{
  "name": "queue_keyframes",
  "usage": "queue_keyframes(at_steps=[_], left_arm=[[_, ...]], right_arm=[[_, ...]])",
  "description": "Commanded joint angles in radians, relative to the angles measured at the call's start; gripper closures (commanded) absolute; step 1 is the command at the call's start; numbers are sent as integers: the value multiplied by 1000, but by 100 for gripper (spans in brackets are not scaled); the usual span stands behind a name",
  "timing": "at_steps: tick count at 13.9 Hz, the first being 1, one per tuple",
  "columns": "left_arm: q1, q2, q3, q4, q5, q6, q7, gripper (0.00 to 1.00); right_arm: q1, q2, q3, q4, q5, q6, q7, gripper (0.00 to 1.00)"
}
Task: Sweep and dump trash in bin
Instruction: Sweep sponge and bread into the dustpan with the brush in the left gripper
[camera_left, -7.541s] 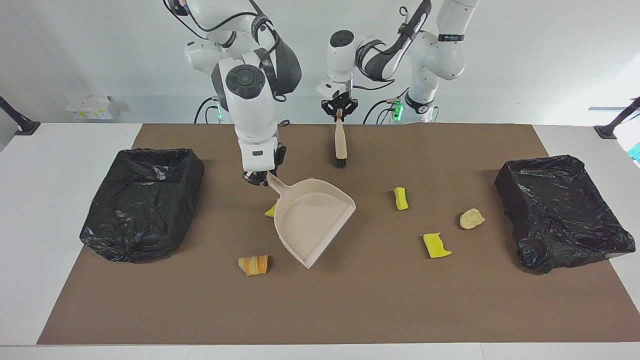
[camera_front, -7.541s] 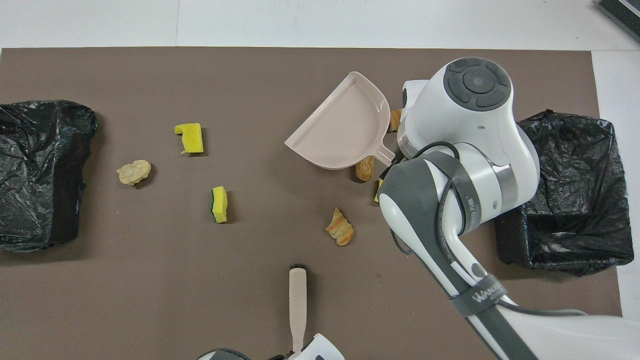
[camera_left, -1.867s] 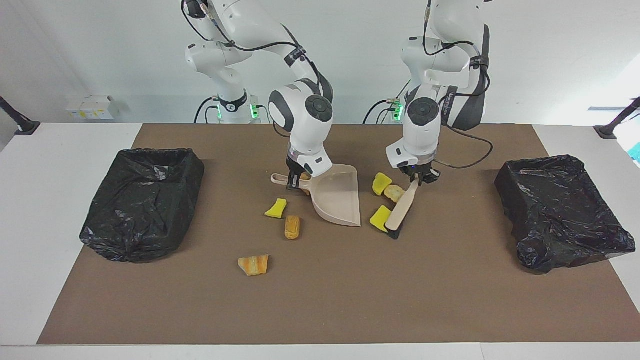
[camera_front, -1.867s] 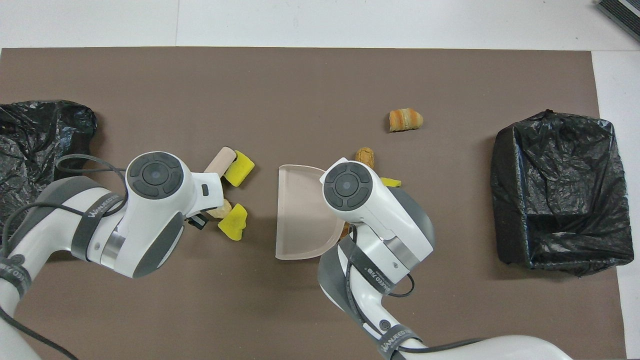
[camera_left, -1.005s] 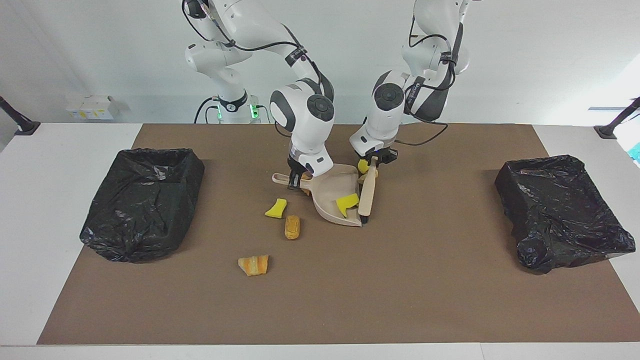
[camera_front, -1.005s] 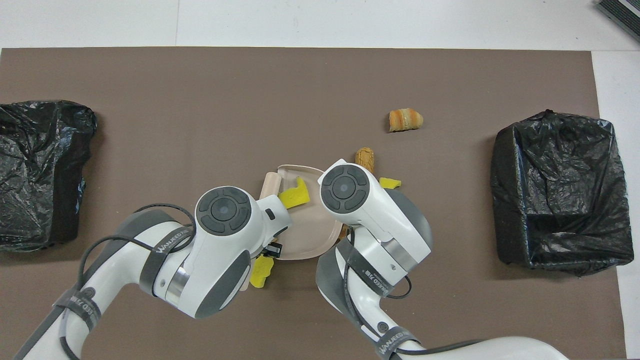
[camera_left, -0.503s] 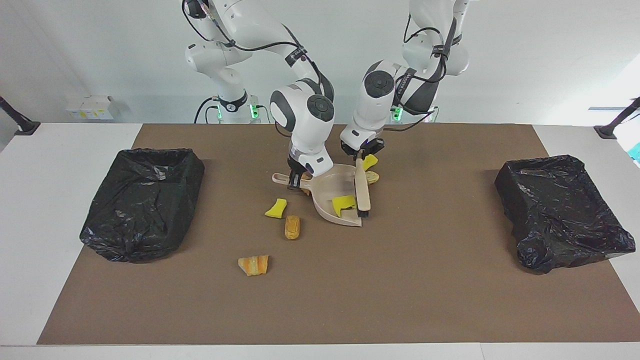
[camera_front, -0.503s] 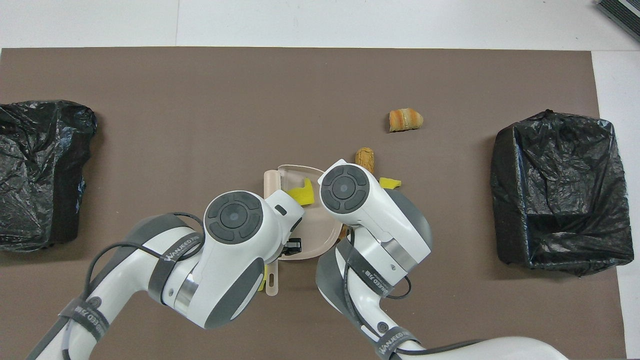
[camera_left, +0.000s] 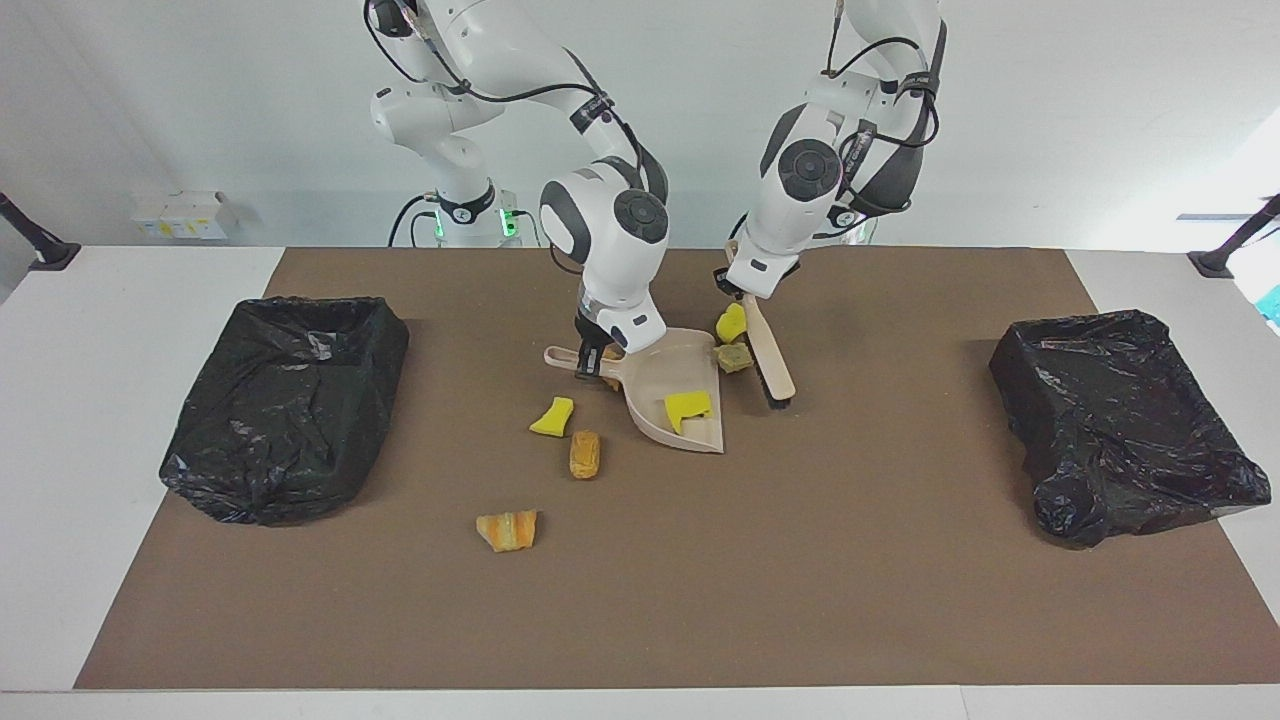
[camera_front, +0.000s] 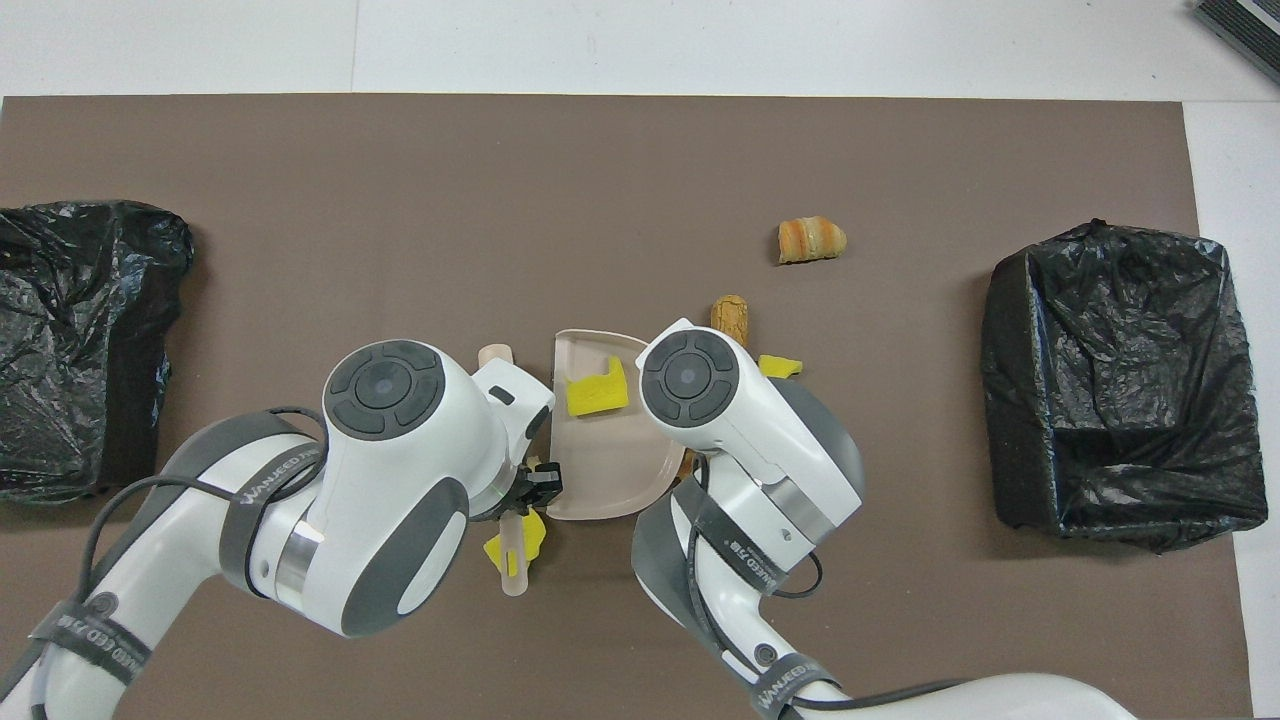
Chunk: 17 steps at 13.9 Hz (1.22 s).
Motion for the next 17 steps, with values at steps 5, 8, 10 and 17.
queue_keyframes(at_steps=[5,8,10,17], left_arm=[[-84,-123,-6,-132,-17,-83,-369,100],[-79,-178,-5,-224,-57,-41,-410,100],[-78,-193,-5,-276,-98,31,-419,100],[-125,-141,-6,-309,-233,288,-434,100]], right_arm=[[-31,-3,7,-13,-26,47,-209,100],[-30,-9,7,-26,-61,50,-351,100],[-28,-15,5,-42,-70,64,-413,100],[-18,-38,7,-86,-81,82,-375,100]])
